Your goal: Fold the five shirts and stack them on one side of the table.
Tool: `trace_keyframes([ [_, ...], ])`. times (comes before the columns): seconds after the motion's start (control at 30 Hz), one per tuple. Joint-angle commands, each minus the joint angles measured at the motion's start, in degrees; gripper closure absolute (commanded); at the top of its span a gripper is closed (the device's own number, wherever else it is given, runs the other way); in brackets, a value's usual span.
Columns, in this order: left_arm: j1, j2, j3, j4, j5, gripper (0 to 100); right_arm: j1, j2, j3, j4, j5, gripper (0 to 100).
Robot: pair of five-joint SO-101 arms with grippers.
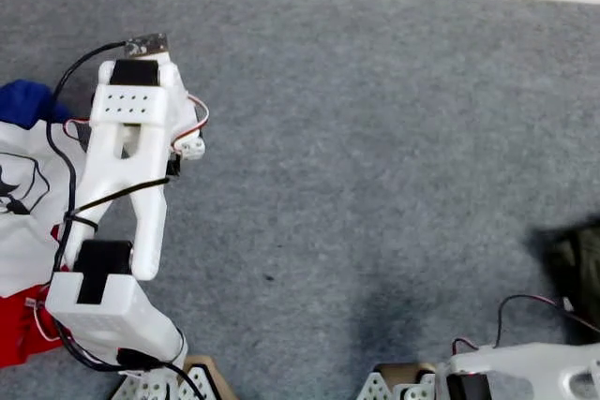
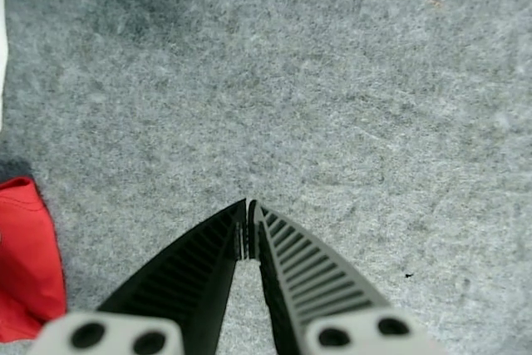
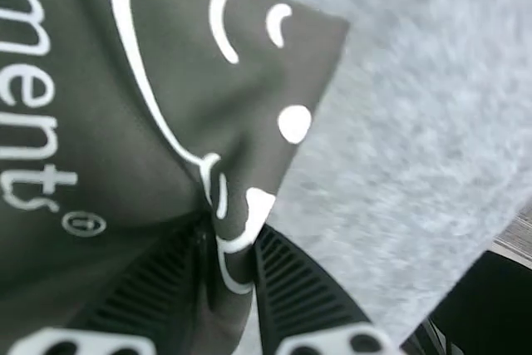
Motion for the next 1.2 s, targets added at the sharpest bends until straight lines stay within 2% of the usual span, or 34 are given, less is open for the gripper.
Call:
trace_keyframes([
  [0.0,1.1,-0.8,-0.7,-0.7,0.7,96,2.2,-1.7,2.0,-2.9,3.5,99.1],
  [0.17,1.1,-0.8,-0.8,-0.7,0.7,96,0.9,-1.9,3.1,-3.4,4.4,95.1],
  [0.33,0.8,-0.9,-0.8,-0.6,0.7,96,-3.1,-2.7,1.5,-4.7,1.3,72.8],
  [0.4,0.7,-0.9,-0.8,-0.6,0.7,96,-4.6,-3.7,-1.0,-4.4,0.7,68.7],
  [0.57,1.0,-0.9,-0.8,-0.6,0.7,96,-8.3,-8.2,-10.1,-0.1,-6.4,72.8],
  [0.9,0.6,-0.9,-0.4,-0.7,0.6,96,-22.9,-10.1,-17.9,13.2,-12.1,99.5],
  [1.17,-1.1,-0.4,-0.6,-0.7,0.6,96,-30.1,-3.6,-14.6,14.6,-15.0,99.1],
])
